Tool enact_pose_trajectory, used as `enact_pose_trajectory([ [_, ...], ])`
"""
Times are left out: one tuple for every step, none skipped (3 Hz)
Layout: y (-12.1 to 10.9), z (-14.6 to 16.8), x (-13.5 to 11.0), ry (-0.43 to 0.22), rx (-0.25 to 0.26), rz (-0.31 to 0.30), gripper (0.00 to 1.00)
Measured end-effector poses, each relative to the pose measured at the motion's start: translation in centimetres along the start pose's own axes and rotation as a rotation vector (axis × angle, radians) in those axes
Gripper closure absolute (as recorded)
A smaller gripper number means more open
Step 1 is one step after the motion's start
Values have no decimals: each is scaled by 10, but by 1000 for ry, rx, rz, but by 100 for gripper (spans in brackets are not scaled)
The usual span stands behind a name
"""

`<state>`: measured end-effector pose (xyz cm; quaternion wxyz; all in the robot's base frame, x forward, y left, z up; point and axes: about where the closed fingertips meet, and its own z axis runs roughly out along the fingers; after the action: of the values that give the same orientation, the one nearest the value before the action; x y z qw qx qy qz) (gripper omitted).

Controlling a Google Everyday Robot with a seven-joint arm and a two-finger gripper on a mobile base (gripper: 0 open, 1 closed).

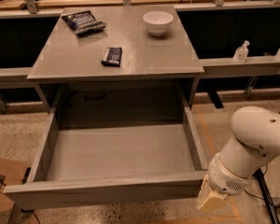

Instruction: Close top drawer

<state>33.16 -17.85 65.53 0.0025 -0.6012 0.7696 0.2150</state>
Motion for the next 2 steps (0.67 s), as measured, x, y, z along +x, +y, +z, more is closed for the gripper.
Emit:
enact_pose_trajectory([
  [-5,4,0,-10,9,1,100],
  [-31,-20,-21,-82,148,-46,100],
])
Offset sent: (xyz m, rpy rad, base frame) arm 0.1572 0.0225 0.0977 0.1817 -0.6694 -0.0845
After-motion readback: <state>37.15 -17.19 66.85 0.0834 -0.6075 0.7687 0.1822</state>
